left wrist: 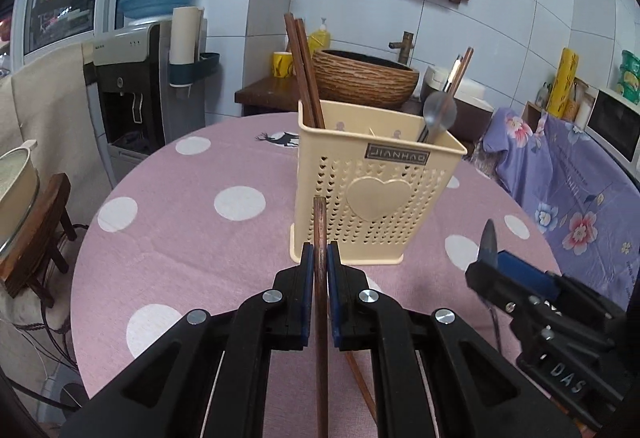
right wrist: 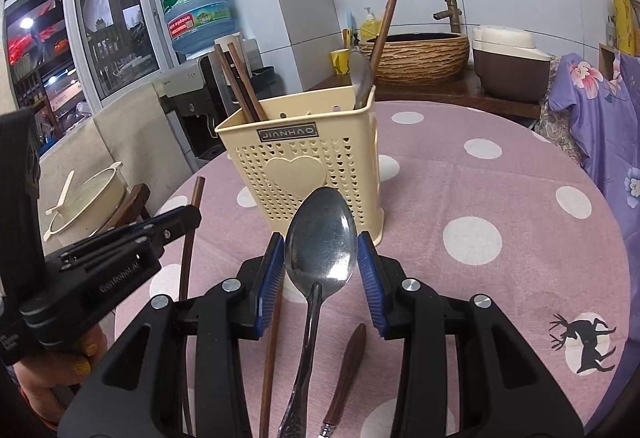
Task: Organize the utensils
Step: 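Carry the chopstick and metal spoon upright above the cream holder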
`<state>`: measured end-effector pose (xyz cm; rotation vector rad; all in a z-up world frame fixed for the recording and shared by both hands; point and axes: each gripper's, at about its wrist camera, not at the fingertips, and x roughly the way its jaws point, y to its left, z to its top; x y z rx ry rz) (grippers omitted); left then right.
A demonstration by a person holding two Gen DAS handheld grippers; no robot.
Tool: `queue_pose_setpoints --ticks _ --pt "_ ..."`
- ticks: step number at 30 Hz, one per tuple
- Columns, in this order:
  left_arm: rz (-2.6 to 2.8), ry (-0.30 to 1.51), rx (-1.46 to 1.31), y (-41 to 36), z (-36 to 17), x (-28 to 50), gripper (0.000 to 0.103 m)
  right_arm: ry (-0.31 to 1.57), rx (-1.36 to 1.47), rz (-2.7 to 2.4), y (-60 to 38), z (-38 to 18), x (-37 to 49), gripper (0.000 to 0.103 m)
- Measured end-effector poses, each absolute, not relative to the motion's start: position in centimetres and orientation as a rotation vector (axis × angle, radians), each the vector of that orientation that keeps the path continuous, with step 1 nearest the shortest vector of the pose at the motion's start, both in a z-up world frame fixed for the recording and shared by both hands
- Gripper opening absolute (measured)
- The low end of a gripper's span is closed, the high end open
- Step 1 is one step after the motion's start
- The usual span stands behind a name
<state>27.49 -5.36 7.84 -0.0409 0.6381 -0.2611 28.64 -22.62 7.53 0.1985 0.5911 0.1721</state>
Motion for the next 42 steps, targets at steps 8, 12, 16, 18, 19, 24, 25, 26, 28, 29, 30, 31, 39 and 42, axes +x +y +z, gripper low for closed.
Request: queue_pose_setpoints --ticks 8,12,16,18,19,24,25,26,28,29,30,31,39,42 --pt "-0.265 0.621 -0.057 -4.8 8.1 27.1 0.008 0.579 0.161 0.171 -21.1 6.5 28.9 0.038" --pt "-0.262 0.614 -0.065 -4.5 8.2 27.1 0.008 0.59 0.142 0.156 -20.7 6.0 28.9 0.038" --pt "-0.261 0.601 -0.073 -4.3 8.4 26.9 0.008 0.595 0.132 0.149 -20.6 5.7 28.9 0.038" --pt "-0.263 0.595 -0.078 -4.2 8.5 26.9 0.008 0.593 0.127 0.146 -20.6 5.7 28.8 0.038" --pt "-0.264 0.591 -0.08 -4.1 8.5 26.8 0.008 0.593 0.126 0.146 -20.6 5.7 28.8 0.038" --pt "-0.272 0.569 -0.096 -3.9 9.0 26.6 0.008 0.588 0.127 0.151 -20.7 5.8 28.5 0.038" --pt "-0.273 0.565 -0.098 -3.8 9.1 26.6 0.008 0.586 0.126 0.15 -20.7 5.9 28.4 0.038" --pt "-0.275 0.562 -0.1 -3.7 9.2 26.5 0.008 0.584 0.127 0.15 -20.7 5.9 28.3 0.038" --pt "-0.278 0.557 -0.1 -3.8 9.3 26.4 0.008 0.582 0.128 0.151 -20.7 6.0 28.2 0.038" --pt "-0.277 0.555 -0.101 -3.7 9.4 26.4 0.008 0.581 0.128 0.151 -20.7 6.1 28.2 0.038" --pt "-0.278 0.554 -0.103 -3.7 9.4 26.4 0.008 0.581 0.129 0.151 -20.7 6.1 28.1 0.038" --pt "-0.279 0.553 -0.104 -3.7 9.5 26.4 0.008 0.58 0.131 0.151 -20.7 6.2 28.0 0.038" --pt "-0.281 0.543 -0.107 -3.6 9.6 26.1 0.008 0.574 0.137 0.157 -20.8 6.4 27.5 0.038" --pt "-0.281 0.544 -0.108 -3.6 9.7 26.2 0.008 0.579 0.141 0.159 -20.8 6.4 27.4 0.038"
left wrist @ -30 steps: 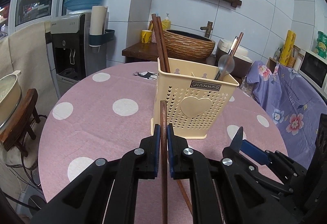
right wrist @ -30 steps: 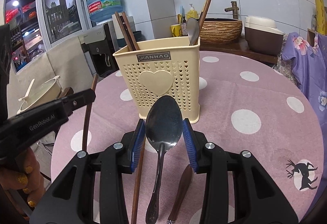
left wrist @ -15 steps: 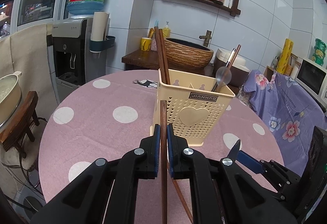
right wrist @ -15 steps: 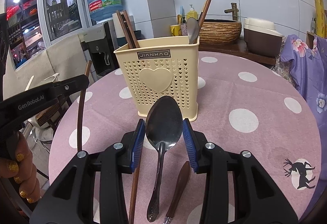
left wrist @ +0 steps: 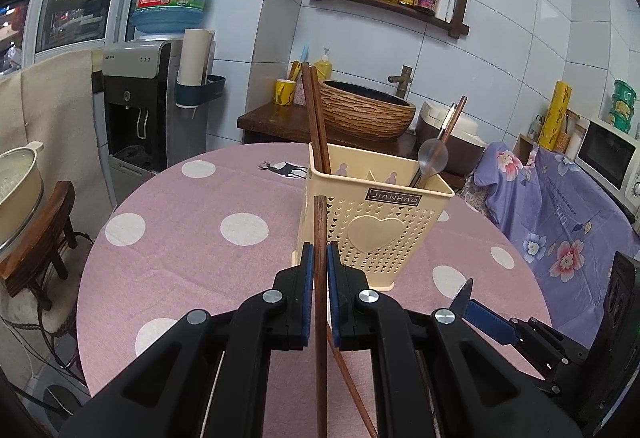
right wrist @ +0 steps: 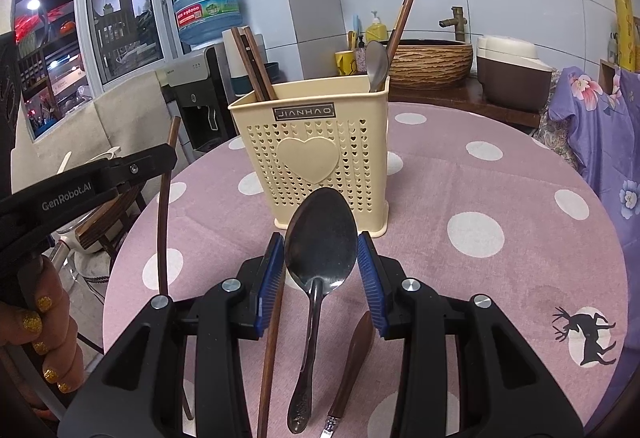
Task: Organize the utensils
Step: 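Carry the chopstick and metal spoon upright above the cream holder, then lower the chopstick and spoon into the holder and open both grippers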
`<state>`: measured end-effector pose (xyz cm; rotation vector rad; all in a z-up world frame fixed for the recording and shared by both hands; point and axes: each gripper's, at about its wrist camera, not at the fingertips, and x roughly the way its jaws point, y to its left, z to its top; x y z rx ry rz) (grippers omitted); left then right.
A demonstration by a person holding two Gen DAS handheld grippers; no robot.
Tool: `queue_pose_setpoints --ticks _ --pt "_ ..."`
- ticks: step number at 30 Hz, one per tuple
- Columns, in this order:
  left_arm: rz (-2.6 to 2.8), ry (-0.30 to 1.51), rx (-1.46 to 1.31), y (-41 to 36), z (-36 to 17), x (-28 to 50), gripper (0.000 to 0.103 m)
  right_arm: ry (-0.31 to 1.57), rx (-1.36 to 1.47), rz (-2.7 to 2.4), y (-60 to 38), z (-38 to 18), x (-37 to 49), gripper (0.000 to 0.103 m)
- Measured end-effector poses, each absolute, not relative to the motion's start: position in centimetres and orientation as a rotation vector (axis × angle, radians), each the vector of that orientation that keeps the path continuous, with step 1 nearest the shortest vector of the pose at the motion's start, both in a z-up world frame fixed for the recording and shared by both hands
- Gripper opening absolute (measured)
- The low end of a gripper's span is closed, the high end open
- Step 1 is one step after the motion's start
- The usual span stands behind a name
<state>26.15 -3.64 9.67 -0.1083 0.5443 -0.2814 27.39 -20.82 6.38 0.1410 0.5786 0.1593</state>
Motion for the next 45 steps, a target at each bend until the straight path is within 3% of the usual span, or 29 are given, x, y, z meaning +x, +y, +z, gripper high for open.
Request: queue_pose_setpoints --ticks 20,39,45 --pt "-0.328 0.428 -0.121 -3.5 14.9 26.0 0.008 0.46 0.105 0.168 -21.2 11.9 28.6 0.038" --pt "-0.357 0.242 -0.1 -6.0 28.8 30.6 0.008 0.28 0.078 0.104 -22.8 24.8 36.8 0.038" --pt "-0.289 0.252 -0.117 -6.2 27.3 33.9 0.008 0.249 0.048 0.037 -21.9 22.6 41.2 0.038"
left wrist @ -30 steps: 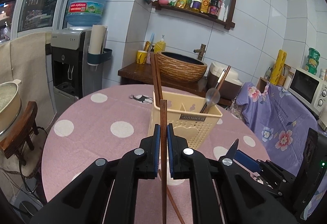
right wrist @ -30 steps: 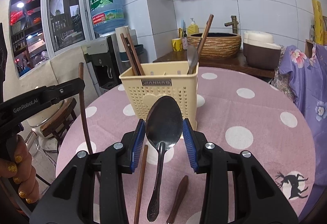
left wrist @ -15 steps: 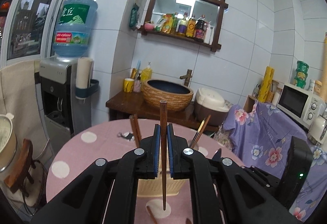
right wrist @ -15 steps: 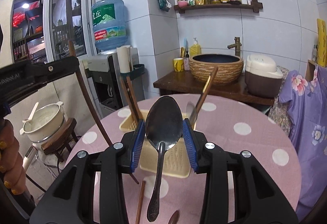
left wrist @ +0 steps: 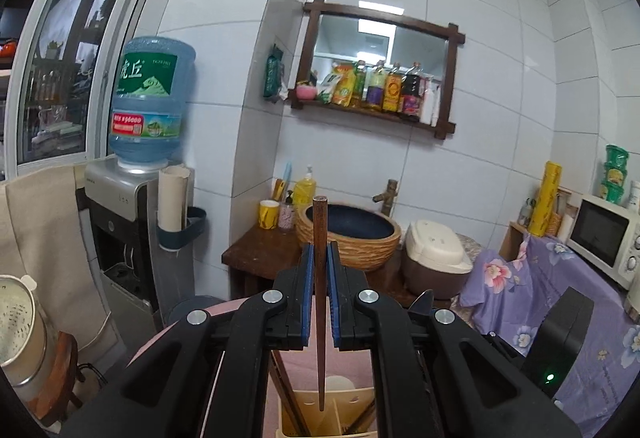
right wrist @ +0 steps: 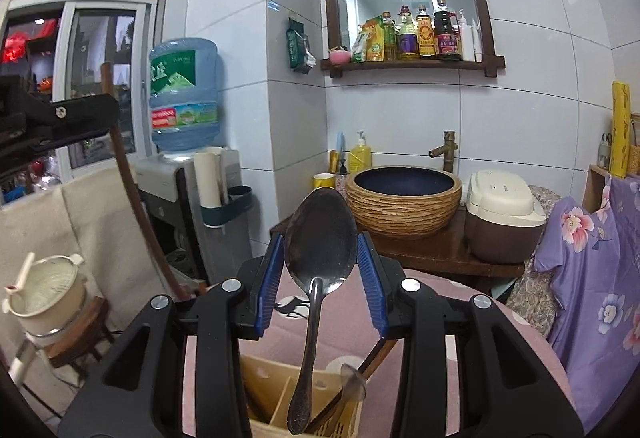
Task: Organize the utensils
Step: 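Lower the chopstick and spoon into the holder and open both grippers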
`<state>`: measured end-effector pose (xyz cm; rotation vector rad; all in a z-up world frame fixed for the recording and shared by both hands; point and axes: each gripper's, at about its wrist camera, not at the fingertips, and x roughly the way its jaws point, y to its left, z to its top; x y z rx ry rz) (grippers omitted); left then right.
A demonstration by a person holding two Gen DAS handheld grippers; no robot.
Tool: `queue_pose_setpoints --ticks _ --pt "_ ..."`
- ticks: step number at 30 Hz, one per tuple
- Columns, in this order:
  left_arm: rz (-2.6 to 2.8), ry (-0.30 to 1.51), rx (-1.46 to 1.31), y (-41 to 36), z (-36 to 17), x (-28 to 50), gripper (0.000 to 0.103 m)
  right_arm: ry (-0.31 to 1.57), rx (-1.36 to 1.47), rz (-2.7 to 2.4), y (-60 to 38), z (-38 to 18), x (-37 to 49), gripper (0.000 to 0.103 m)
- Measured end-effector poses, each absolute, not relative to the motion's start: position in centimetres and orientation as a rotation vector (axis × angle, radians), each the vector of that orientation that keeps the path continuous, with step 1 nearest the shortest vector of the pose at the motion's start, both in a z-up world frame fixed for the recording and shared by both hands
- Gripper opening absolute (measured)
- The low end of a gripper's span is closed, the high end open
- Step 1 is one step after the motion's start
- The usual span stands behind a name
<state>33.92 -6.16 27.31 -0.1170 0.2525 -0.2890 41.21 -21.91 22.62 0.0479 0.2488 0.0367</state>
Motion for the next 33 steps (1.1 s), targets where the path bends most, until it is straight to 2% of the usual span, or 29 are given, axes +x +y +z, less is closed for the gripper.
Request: queue_pose_setpoints --ticks 6,13,22,26,27,28,29,31,33 --pt "-0.281 0.324 -0.131 -5.8 22.8 35.1 0.008 0.269 0.015 -0.009 -21.4 18.3 42.3 0.038" --pt "-0.297 0.376 -0.126 -5.9 18.8 34.4 0.008 0.311 -0.029 -0.044 -21.2 14.8 39.9 0.038" --pt "-0.315 0.452 -0.131 -6.0 15.5 34.3 0.008 0.368 -0.086 -0.052 -20.5 12.2 38.2 0.038" --pt "-0.316 0.447 -0.135 -5.4 15.3 33.5 0.009 0.376 -0.079 -0.052 -21.0 11.9 37.6 0.044" --pt "-0.314 0.444 -0.131 -5.2 15.3 33.2 0.01 0.371 -0.079 -0.052 -21.1 11.9 37.2 0.046" --pt "-0.309 0.439 -0.127 -5.0 15.3 32.9 0.018 0.368 -0.077 -0.046 -21.2 12.0 36.9 0.048" --pt "-0.304 0.431 -0.124 -4.8 15.3 32.3 0.032 0.365 -0.07 -0.036 -21.3 12.1 36.4 0.052" --pt "-0.296 0.413 -0.133 -4.2 15.3 31.2 0.049 0.359 -0.058 -0.027 -21.6 12.3 35.5 0.055" --pt "-0.287 0.405 -0.121 -4.0 15.1 30.2 0.055 0.358 -0.056 -0.019 -21.7 12.5 34.4 0.055"
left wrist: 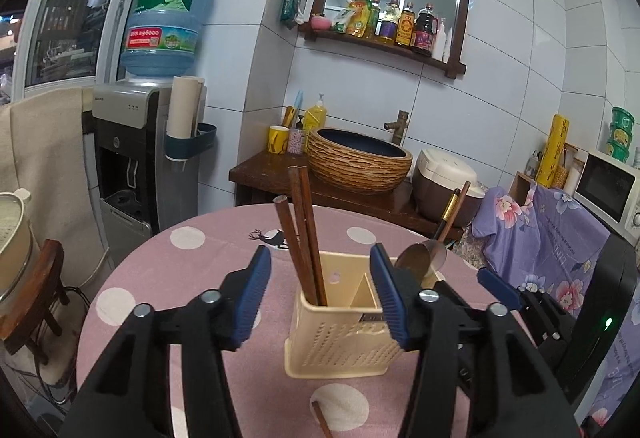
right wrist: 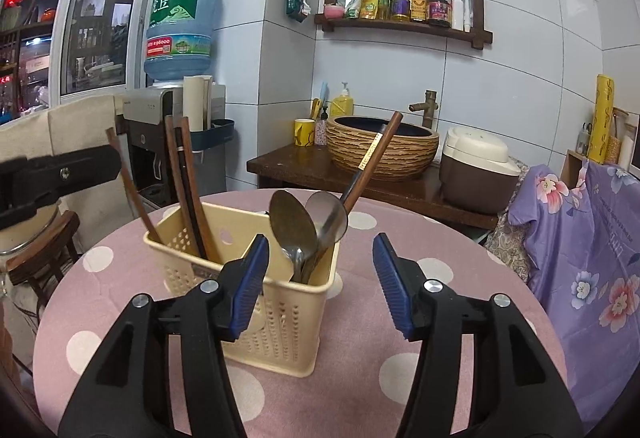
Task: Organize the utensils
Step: 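Lower the chopstick and spoon into the holder and open both grippers, then move the left gripper over the last chopstick while the right grips the brown-handled spoon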
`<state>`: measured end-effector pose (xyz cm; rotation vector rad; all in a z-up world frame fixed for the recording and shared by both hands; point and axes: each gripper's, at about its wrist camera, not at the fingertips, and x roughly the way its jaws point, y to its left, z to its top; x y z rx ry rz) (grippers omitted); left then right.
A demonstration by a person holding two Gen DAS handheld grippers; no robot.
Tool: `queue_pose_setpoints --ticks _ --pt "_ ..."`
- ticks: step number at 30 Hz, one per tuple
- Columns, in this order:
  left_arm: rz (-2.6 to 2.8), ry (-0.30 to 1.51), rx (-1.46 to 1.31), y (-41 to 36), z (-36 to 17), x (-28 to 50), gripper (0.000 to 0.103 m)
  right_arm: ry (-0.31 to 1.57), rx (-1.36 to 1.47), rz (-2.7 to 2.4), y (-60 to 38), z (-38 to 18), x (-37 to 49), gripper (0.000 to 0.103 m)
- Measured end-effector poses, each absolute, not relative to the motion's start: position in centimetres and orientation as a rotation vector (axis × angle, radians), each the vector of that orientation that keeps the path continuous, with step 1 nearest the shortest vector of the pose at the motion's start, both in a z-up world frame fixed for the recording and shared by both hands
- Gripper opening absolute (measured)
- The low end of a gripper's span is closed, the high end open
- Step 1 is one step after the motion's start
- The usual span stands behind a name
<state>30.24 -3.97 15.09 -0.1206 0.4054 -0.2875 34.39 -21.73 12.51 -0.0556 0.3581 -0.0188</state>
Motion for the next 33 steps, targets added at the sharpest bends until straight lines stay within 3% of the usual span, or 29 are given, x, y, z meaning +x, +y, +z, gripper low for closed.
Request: queue_pose_setpoints --ticks 4,8,21,28,33 --pt "-0.28 0.429 -0.078 -4.0 14.0 28.7 0.085 0.393 -0.062 -0.008 -21.9 12.3 32.2 0.058" --pt "-0.273 0.492 -0.025 -4.1 11.7 27.4 0.096 0.449 -0.052 0.007 -22.2 11.2 29.8 0.06" --pt "-0.197 0.731 -0.024 -2.5 2.9 25.3 0.097 0.755 0.093 -0.037 -25.6 2.6 26.8 0.06" --pt "-0.201 0.756 -0.022 -2.7 1.6 24.7 0.096 0.859 0.142 0.037 -23.7 0.2 27.2 0.051" --pt "-0.207 0.755 -0.017 -2.9 1.3 24.6 0.096 0.903 0.13 0.039 -22.1 -1.1 27.7 0.039"
